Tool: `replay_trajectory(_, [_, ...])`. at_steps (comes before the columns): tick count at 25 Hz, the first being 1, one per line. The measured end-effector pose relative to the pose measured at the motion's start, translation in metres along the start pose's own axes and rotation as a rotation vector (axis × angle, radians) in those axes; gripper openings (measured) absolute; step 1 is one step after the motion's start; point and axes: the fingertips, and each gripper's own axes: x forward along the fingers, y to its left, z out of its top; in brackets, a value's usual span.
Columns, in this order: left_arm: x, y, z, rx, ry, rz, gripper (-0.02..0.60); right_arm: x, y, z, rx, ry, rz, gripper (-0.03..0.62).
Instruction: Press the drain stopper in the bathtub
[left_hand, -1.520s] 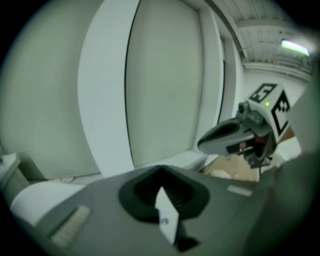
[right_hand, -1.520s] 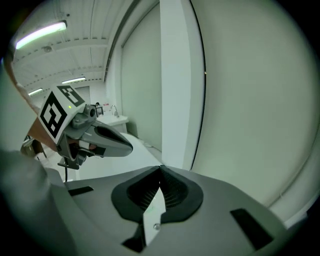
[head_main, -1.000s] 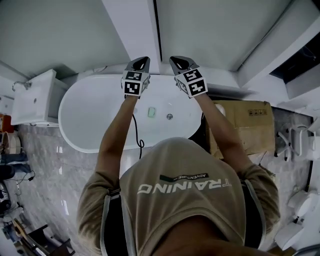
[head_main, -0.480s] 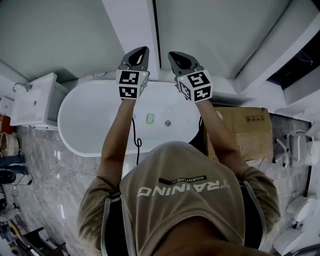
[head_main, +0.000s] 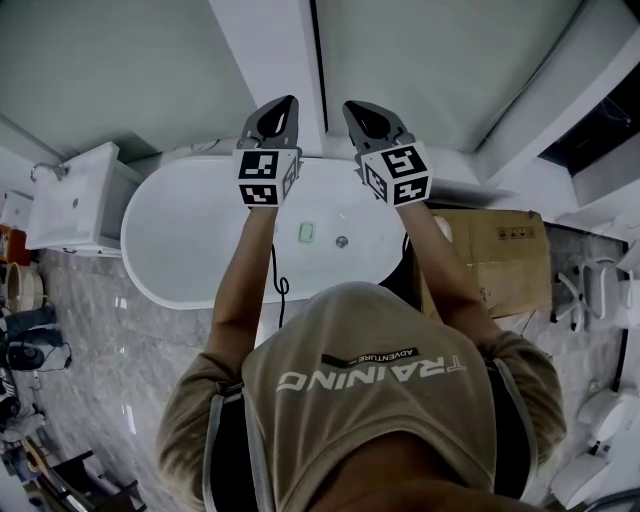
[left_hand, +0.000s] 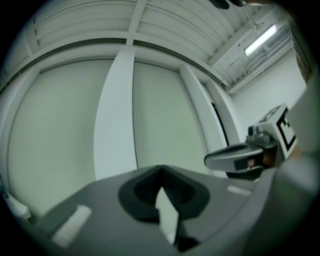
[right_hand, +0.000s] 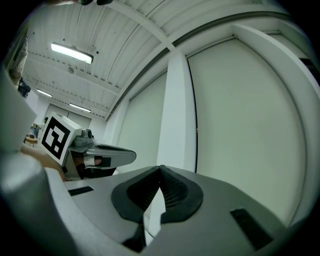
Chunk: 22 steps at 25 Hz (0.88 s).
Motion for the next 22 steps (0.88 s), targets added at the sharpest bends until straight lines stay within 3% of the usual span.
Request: replay_trajectory(22, [-0.005, -0.023, -0.014, -0.056, 0.005, -0.081, 0.002, -0.018, 0.001, -0.015, 0.037, 0.026, -0.021, 0.008])
